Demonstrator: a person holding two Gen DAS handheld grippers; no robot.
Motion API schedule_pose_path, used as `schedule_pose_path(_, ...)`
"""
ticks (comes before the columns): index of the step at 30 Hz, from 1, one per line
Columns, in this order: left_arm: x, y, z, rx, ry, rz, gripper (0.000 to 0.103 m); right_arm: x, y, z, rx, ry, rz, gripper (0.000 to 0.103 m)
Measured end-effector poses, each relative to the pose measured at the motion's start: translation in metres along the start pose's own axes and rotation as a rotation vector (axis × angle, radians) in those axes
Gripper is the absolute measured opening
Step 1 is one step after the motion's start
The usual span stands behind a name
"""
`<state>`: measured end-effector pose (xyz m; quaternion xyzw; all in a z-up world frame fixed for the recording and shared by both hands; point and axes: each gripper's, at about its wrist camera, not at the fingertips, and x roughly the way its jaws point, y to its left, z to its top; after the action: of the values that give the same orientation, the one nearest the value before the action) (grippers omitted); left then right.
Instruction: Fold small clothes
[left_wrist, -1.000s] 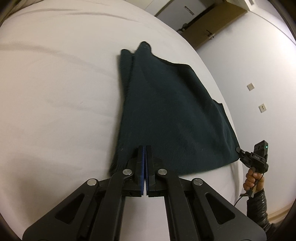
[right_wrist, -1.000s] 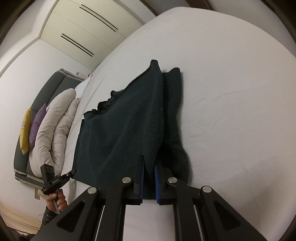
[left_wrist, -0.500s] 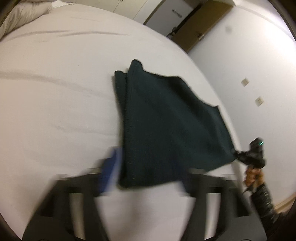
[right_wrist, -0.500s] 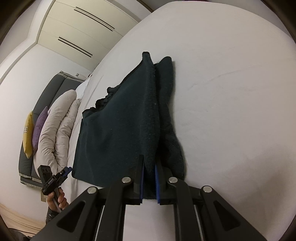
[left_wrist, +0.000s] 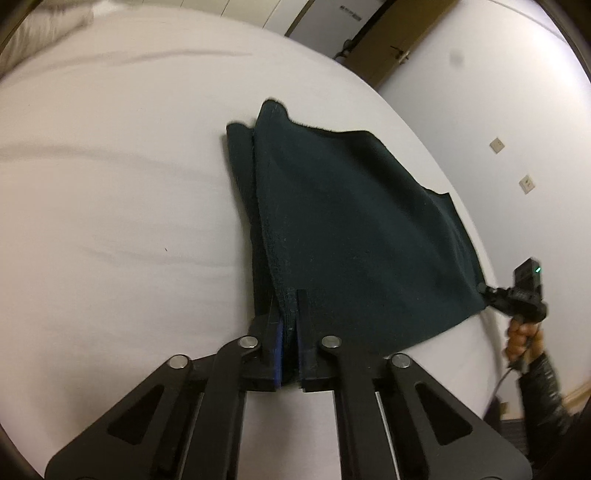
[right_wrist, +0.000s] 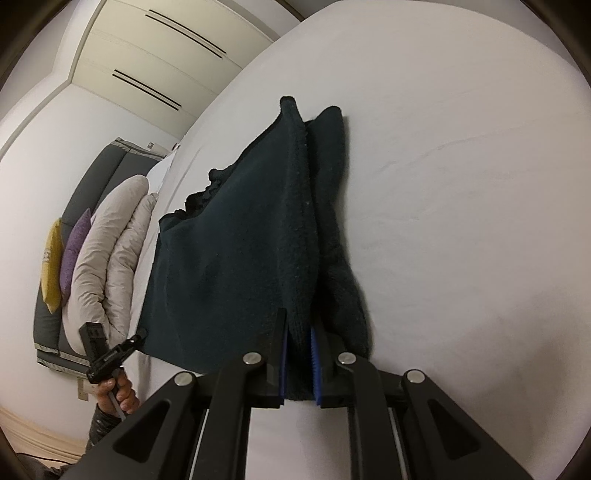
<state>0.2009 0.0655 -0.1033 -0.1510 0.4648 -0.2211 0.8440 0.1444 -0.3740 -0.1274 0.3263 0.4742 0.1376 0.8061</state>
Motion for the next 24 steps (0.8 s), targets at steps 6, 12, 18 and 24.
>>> schedule_pose_path(6, -0.011, -0.004, -0.013, -0.014, -0.026, 0.004, 0.003, -0.002, 0.007, 0.001, -0.013, -0.005, -0.036, 0.01)
schedule_pose_path(12, -0.004, 0.01, -0.039, -0.077, 0.002, 0.003, 0.003, 0.001, 0.002, -0.003, -0.014, 0.014, -0.07, 0.009)
schedule_pose_path(18, -0.003, 0.007, -0.045, -0.063, -0.01, 0.027, 0.003, -0.002, -0.004, -0.008, 0.005, -0.013, -0.073, 0.008)
schedule_pose_path(24, 0.0, 0.018, -0.048, -0.115, -0.01, 0.014, 0.005, -0.002, -0.028, -0.011, 0.094, -0.035, 0.0, 0.007)
